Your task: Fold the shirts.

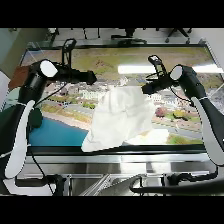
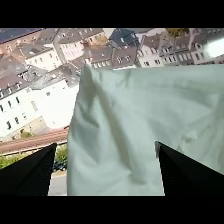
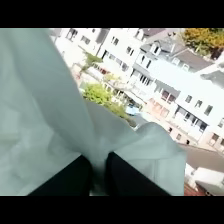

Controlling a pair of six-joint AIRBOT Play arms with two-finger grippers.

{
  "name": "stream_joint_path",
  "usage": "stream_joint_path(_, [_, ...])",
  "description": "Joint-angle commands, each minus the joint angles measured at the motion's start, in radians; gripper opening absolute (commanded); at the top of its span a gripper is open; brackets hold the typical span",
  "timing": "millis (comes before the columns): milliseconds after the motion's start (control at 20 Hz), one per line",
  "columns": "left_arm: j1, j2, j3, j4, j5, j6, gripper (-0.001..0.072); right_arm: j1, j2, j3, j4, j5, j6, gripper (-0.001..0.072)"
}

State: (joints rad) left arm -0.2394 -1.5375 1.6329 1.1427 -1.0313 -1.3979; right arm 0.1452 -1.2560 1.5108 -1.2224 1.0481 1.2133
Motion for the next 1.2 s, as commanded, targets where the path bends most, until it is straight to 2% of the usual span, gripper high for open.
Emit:
stream_joint_path(0, [0.116, -0.055, 0.098, -0.117, -0.242, 0.003, 0.0709, -0.027, -0.032, 0.010, -0.016, -0.086, 0.083, 0.0401])
stream_joint_path(50, [0.130, -0.055, 0.112, -0.116, -0.350, 0.003, 0.0709, -0.055, -0.017, 0.013, -0.016, -0.069, 0.118, 0.0438])
stream_joint_path(150, [0.140, -0.052, 0.096, -0.116, -0.522, 0.002, 0.0709, -0.140, 0.024, 0.013, -0.016, 0.015, 0.180, 0.0438])
stream_joint_path(200, [0.140, -0.031, 0.041, -0.116, -0.557, -0.005, 0.0707, -0.193, 0.042, 0.012, -0.016, 0.078, 0.183, 0.0438])
stream_joint_path(250, [0.135, 0.005, -0.038, -0.116, -0.549, -0.009, 0.0627, -0.244, 0.057, 0.006, -0.014, 0.142, 0.182, 0.0437])
stream_joint_path(300, [0.125, 0.048, -0.132, -0.114, -0.536, -0.009, 0.0582, -0.299, 0.075, -0.014, -0.012, 0.205, 0.177, 0.0437])
stream_joint_path(400, [0.110, 0.152, -0.347, -0.113, -0.509, -0.008, 0.0582, -0.387, 0.116, -0.095, -0.010, 0.283, 0.162, 0.0436])
stream_joint_path(600, [0.104, 0.394, -0.774, -0.114, -0.367, -0.010, 0.0582, -0.471, 0.258, -0.420, 0.070, 0.272, 0.108, 0.0436])
stream_joint_path(800, [0.067, 0.542, -1.071, -0.124, -0.167, -0.029, 0.0582, -0.440, 0.326, -0.723, 0.347, 0.134, -0.056, 0.0445])
stream_joint_path(850, [0.047, 0.561, -1.118, -0.124, -0.128, -0.038, 0.0582, -0.422, 0.316, -0.763, 0.398, 0.118, -0.093, 0.0449])
stream_joint_path(950, [0.006, 0.581, -1.185, -0.125, -0.043, -0.051, 0.0583, -0.375, 0.275, -0.789, 0.432, 0.100, -0.121, 0.0544])
stream_joint_path(1150, [-0.053, 0.574, -1.221, -0.124, 0.126, -0.070, 0.0582, -0.267, 0.187, -0.788, 0.496, 0.057, -0.162, 0.0541])
